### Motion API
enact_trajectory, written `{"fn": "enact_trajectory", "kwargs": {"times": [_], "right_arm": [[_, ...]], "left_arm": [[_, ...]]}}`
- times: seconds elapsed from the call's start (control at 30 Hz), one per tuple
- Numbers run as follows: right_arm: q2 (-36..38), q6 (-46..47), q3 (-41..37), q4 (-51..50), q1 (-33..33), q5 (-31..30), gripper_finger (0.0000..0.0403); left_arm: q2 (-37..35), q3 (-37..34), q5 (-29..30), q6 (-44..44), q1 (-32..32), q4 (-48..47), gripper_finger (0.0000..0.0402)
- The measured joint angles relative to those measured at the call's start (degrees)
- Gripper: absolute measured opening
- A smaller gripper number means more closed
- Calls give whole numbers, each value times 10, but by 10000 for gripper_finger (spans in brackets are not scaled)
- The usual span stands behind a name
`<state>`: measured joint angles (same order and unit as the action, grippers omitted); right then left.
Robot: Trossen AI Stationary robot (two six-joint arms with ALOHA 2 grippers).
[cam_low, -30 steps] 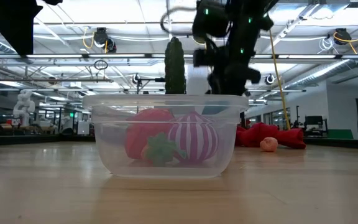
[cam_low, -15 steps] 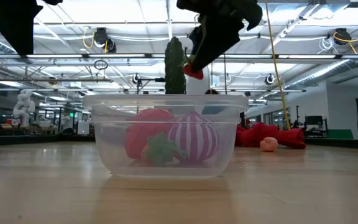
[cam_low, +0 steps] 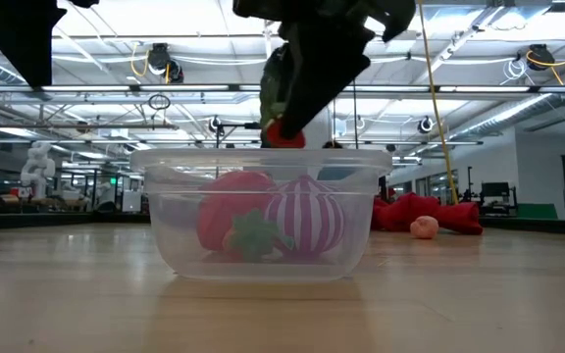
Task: Pick and placing Produce into tupperware
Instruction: Put the strawberry into the transparent container
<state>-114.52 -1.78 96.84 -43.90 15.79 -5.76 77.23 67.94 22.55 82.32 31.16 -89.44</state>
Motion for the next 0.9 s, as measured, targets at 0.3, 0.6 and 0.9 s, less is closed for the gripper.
{"fn": "enact_trajectory", "kwargs": {"times": [0.3, 0.6, 0.9], "right_arm": [[-47, 62, 50, -40, 27, 1, 155], [-47, 95, 50, -42, 44, 1, 155], [-47, 94, 28, -43, 34, 1, 155]], "left_arm": [[0, 0, 0, -6, 0, 0, 175], [0, 0, 0, -8, 0, 1, 175], [0, 0, 0, -9, 0, 7, 175]]}}
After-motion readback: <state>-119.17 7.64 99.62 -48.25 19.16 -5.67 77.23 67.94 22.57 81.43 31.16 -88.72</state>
